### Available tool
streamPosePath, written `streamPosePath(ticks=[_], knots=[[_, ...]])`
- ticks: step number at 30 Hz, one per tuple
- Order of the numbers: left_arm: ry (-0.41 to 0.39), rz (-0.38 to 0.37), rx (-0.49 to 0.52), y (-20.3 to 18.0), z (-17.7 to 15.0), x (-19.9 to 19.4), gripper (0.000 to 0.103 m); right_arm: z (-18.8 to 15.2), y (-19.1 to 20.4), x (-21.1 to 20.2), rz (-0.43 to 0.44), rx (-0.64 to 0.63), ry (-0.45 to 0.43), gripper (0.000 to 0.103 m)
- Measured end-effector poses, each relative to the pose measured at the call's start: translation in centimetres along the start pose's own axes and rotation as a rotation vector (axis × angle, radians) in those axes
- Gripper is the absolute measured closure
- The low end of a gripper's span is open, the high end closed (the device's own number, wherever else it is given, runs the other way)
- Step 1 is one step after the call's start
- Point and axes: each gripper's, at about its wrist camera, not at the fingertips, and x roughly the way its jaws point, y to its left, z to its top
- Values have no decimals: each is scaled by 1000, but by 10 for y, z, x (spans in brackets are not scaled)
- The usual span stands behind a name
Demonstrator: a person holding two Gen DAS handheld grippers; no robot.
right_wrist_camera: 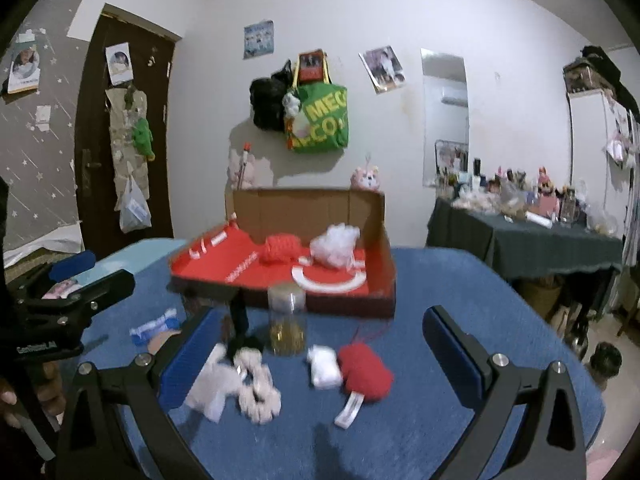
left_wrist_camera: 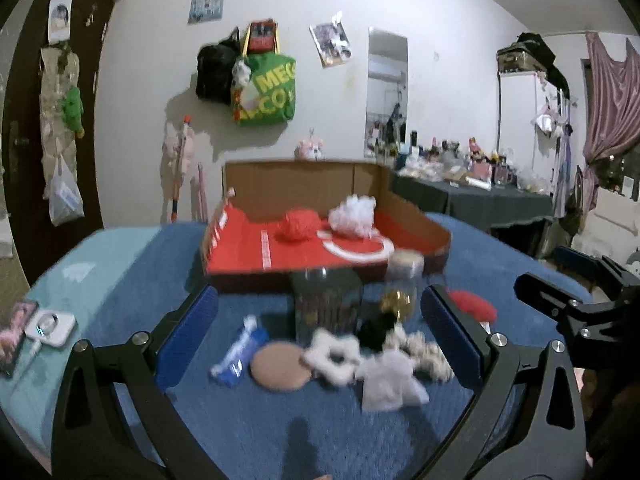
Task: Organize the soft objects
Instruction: 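Move both tools back over the remaining items on the bedspread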
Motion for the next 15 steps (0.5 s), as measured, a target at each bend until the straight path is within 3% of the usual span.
streamPosePath(ticks=[15], knots=[[133, 15, -33, 4, -53, 27, 0, -69, 0, 31, -18, 57, 129, 0]])
